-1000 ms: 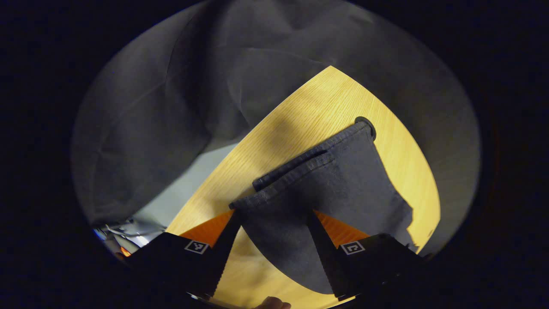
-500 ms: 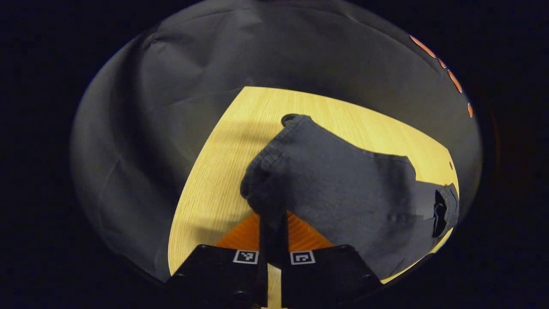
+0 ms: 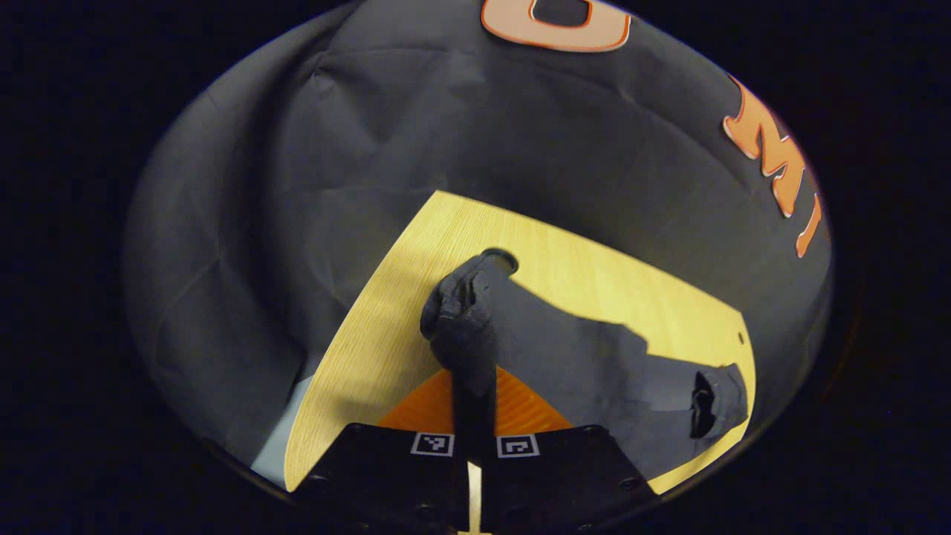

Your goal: Grasp the waist and the cuffs of the jeans and fold them to make the two legs overlap; first hold the waist and fold one-third of the jeans toward the cuffs, then hold the cuffs and fold the remaining one-third in the same direction to finish folding.

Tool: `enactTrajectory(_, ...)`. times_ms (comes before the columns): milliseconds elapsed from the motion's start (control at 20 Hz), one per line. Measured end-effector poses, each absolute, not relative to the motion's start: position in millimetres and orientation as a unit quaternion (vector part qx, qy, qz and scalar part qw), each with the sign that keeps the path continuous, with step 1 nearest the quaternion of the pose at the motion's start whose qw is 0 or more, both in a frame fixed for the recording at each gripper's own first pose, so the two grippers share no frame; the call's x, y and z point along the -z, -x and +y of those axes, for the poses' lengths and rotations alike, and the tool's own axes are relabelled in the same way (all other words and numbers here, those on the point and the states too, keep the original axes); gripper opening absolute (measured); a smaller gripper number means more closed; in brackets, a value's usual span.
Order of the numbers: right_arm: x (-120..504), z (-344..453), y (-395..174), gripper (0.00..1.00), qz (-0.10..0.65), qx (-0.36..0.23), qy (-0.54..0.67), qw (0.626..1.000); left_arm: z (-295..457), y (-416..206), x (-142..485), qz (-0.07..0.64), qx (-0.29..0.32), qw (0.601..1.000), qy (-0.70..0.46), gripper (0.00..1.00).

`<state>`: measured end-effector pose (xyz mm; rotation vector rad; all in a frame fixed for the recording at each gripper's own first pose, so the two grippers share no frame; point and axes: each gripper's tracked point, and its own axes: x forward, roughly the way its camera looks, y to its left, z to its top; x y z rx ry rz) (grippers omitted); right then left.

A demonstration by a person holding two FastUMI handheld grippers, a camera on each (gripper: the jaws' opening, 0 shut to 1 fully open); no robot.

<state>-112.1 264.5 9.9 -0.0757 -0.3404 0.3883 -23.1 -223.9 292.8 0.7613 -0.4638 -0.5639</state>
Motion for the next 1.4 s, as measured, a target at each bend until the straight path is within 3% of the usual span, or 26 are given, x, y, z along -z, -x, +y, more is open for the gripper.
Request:
enactTrajectory(800,-27.9,246.1,122.6,0.98,-0.194,-0.199,0.076,0.958,-258.7,186.9,-209.6,-0.301,0.381,0.784,-0.386,0.06)
enactTrajectory(1400,-78.5,215.8,109.2,0.98,-0.238,-0.206,0.167,0.934,-321.5,259.3,-74.1,-0.310,0.404,0.761,-0.401,0.06)
